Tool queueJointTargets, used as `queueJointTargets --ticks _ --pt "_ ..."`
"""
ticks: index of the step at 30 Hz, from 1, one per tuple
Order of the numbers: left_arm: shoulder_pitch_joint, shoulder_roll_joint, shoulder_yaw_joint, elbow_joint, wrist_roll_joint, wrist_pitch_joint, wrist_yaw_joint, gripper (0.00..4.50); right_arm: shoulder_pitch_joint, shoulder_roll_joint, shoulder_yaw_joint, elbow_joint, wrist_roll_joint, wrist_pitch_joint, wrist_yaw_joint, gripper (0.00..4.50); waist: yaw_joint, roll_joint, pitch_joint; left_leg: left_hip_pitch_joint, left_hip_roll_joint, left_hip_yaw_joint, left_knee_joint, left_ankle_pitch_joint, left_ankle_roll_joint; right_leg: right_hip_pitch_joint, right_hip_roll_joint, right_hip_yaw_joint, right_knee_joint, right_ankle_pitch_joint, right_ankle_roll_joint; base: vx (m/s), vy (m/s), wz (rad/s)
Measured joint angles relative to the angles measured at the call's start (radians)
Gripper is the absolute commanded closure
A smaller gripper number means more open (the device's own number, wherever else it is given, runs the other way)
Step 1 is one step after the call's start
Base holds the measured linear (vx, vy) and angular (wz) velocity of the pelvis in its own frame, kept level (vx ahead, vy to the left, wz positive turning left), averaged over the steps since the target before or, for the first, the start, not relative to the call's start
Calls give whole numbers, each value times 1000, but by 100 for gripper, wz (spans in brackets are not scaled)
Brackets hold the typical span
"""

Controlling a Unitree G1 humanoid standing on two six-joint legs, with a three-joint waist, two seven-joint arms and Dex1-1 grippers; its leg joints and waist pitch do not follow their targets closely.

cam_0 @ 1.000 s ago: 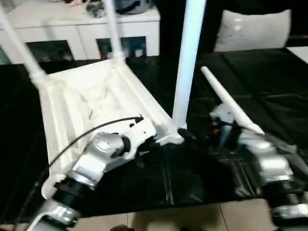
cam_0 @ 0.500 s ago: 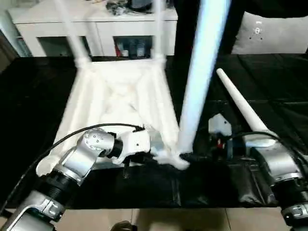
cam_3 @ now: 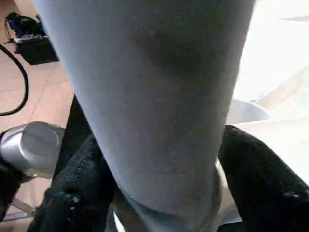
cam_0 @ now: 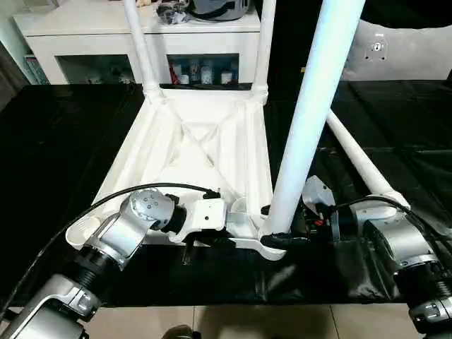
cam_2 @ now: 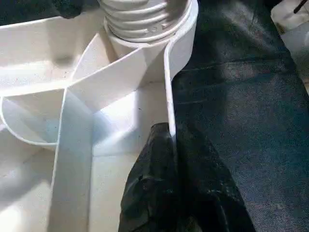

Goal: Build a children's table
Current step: Rotate leg to tighten

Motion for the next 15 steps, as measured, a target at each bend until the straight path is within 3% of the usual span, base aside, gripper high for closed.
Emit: queueJointTargets --ticks 5,8,11,15 --pt "3 -3 7 2 -15 26 1 450 1 10 -3 2 12 29 -3 184 -1 0 0 0 0 0 0 0 0 0 0 0 0 0 0 0 0 0" --pt "34 -12 39 -35 -20 106 30 450 7 46 -11 -2 13 57 -54 189 -6 -2 -1 4 0 0 -1 0 0 2 0 0 0 0 0 0 0 0" --pt "54 -27 70 -62 -14 197 108 450 11 101 -41 7 -2 81 -189 194 -30 -3 -2 9 0 1 -2 0 0 4 0 0 0 0 0 0 0 0" --pt "80 -81 117 -101 10 322 264 450 -20 215 -89 70 -38 85 -452 194 -87 -5 -2 12 -1 -4 -1 0 0 2 0 -8 -5 -1 1 -18 5 -9"
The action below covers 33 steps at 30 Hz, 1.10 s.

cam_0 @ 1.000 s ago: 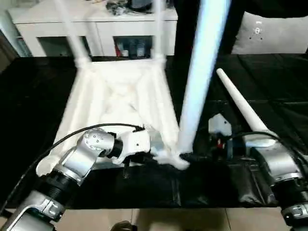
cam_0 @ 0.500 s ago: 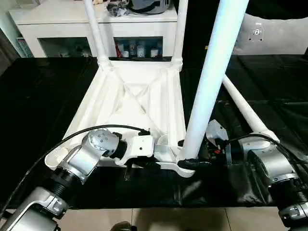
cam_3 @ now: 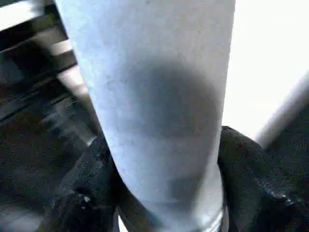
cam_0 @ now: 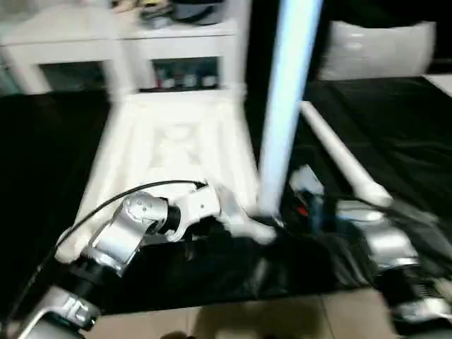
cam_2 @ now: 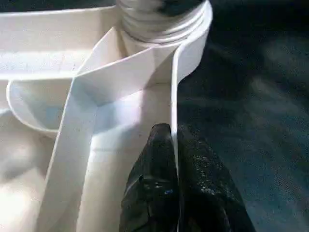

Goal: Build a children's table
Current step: Rotate leg to tighten

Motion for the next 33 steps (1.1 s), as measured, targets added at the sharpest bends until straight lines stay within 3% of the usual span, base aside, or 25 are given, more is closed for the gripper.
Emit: queueJointTargets --ticks 4,6,8,11,14,15,19,23,27,33 --pt "26 -78 35 -39 26 98 137 450 -33 84 -44 55 -15 10 -190 194 -31 1 0 -1 4 -10 -1 0 0 7 -2 -24 -19 0 0 0 0 0" --pt "27 -144 46 -50 68 158 246 450 -61 140 -72 86 -37 26 -323 194 -49 6 4 1 4 -21 -2 0 0 17 -1 -38 -34 0 0 0 0 0" --pt "28 -173 41 -58 76 181 294 450 -72 150 -79 95 -41 29 -372 194 -57 7 4 0 4 -23 -2 0 0 19 -2 -41 -37 0 0 0 0 0" --pt "30 -205 31 -69 86 205 343 450 -70 160 -96 113 -41 -8 -400 126 -59 7 4 0 2 -23 -2 -1 0 18 -4 -40 -36 0 0 0 0 0" --pt "30 -210 26 -80 86 212 350 450 -59 160 -100 120 -35 -19 -397 119 -52 7 4 -2 2 -23 -4 -1 0 16 -4 -41 -35 0 0 0 0 0" --pt "29 -206 24 -82 87 213 350 450 -49 152 -104 118 -31 -22 -382 89 -47 7 4 -3 2 -23 -4 -1 0 15 -4 -39 -34 1 -1 0 0 0" --pt "22 -184 23 -81 84 202 348 450 -18 102 -102 91 -20 -43 -285 60 -39 7 4 -3 0 -21 -5 -2 -2 12 -3 -31 -27 6 -2 0 0 0" --pt "-4 -148 24 -54 81 155 339 450 -2 47 -89 61 -6 -81 -183 29 -23 6 3 -18 0 -19 -4 -3 -3 -6 -2 -26 -15 16 -7 0 0 0" --pt "-9 -97 27 -29 53 82 258 450 4 -43 -93 17 34 -81 -36 3 12 7 3 -19 3 -19 -5 0 2 -15 1 -26 -8 15 -15 0 0 0" --pt "-20 -1 6 19 18 -52 82 450 3 -162 -60 -29 44 -79 150 3 49 7 3 -16 3 -18 -2 -3 -4 -12 1 -24 -7 12 -10 0 0 0"
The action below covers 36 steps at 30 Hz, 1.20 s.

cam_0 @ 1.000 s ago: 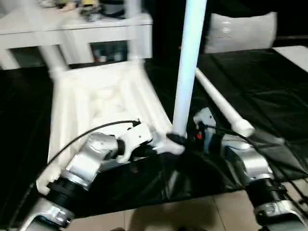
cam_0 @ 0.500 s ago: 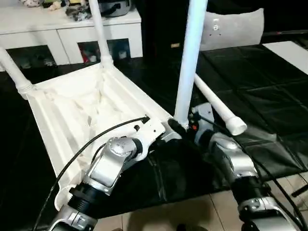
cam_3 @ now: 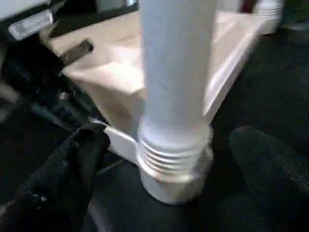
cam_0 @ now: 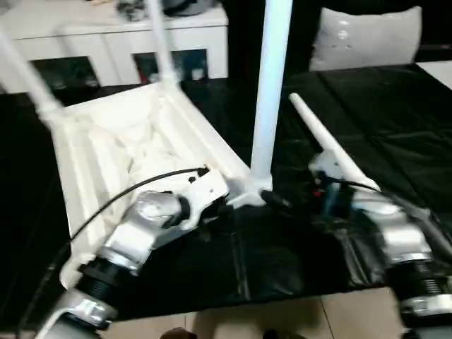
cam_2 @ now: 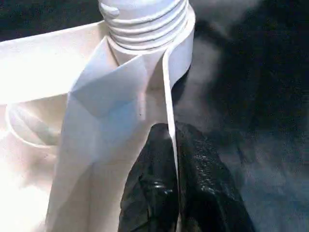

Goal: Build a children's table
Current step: Rotate leg to tighten

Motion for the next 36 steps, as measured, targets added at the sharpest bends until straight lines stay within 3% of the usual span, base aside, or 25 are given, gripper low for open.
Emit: queueJointTargets --ticks 7,11,14,30,36 --pt "-23 86 -64 32 -18 -150 -189 450 -1 -51 88 -7 -21 1 137 3 39 0 0 2 2 10 1 0 0 5 -1 8 0 0 1 0 0 0" --pt "-32 97 -87 40 -19 -199 -258 450 -1 -48 120 -13 -37 3 176 3 47 -1 -1 3 1 18 2 1 1 6 -1 23 5 -2 3 0 0 0" --pt "-35 101 -103 40 -28 -224 -305 450 -2 -44 140 -13 -37 16 203 19 47 -2 -1 5 -1 19 6 1 1 6 -1 33 12 -8 12 0 0 0" --pt "-62 94 -118 86 -35 -265 -328 450 -6 -34 164 -8 -33 46 268 159 39 -2 -1 5 -1 20 5 1 1 6 -1 33 13 -8 12 0 0 0" --pt "-1 75 -63 5 -61 -111 -265 450 15 14 136 -25 -16 91 186 178 28 -2 -1 8 -1 20 5 1 1 6 -1 33 14 -7 12 0 0 0"
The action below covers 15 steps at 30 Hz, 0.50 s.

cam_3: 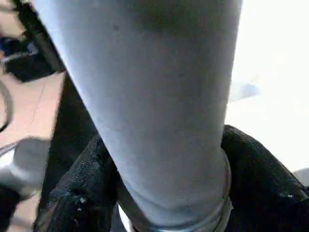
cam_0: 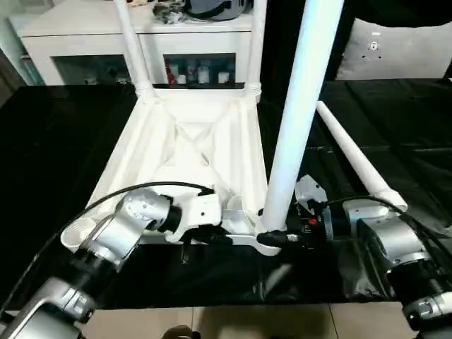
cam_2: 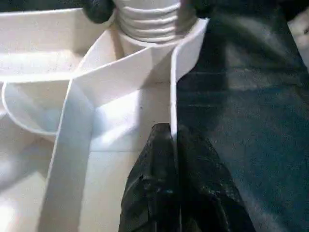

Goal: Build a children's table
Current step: Rotate leg to tighten

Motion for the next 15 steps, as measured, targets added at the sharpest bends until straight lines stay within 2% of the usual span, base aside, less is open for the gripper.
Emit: queueJointTargets --ticks 3,7,10,15 --pt "27 -30 32 -34 9 85 93 450 -3 56 -35 15 -21 19 -136 180 -30 0 0 4 0 0 0 0 0 1 0 0 0 0 0 0 0 0" --pt "58 -126 82 -75 40 211 273 450 -26 168 -105 77 -38 30 -387 181 -76 -3 0 7 0 0 -1 0 0 1 0 -2 -2 0 0 0 0 0" --pt "69 -202 98 -109 68 306 395 450 -49 234 -143 108 -52 41 -542 182 -91 -4 0 9 -1 -2 -2 0 0 1 0 -5 -3 0 0 0 0 0" --pt "64 -258 109 -123 95 380 499 450 -71 308 -160 128 -87 34 -713 182 -99 -5 0 8 -1 -3 -2 0 0 1 0 -5 -4 0 0 0 0 0"
